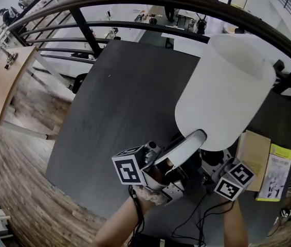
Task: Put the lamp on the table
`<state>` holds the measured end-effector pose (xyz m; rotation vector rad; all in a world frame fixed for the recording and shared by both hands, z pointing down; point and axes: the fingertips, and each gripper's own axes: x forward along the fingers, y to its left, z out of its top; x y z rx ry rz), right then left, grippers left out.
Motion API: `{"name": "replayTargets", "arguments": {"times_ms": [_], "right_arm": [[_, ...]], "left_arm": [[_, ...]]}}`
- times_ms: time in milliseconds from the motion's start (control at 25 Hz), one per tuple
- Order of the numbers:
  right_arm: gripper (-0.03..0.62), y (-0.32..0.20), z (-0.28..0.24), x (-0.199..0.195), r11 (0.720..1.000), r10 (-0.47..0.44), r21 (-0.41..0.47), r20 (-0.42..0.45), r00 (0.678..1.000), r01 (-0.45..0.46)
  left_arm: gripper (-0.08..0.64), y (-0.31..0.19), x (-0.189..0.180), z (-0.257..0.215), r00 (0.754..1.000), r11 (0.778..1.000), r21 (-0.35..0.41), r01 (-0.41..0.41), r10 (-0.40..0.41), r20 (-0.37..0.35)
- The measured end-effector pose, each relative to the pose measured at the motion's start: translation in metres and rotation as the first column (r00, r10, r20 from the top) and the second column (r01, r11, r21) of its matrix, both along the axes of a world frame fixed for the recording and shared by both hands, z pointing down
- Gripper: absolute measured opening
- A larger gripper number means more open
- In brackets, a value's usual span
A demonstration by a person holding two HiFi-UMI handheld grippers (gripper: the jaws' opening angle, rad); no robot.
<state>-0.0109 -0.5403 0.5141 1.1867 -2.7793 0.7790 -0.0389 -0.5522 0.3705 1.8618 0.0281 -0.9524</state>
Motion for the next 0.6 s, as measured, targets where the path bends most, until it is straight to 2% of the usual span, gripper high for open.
{"name": "replayTargets", "arguments": {"times_ms": [600], "right_arm": [[0.269,0.037,-0.006,0.005,0.993,0.116,0.002,0.073,0.991,-0.116]], "left_arm": [[0.100,0.033,-0.010,0.009,1.000,1.000,0.016,0.010,-0.010,0.000]]}}
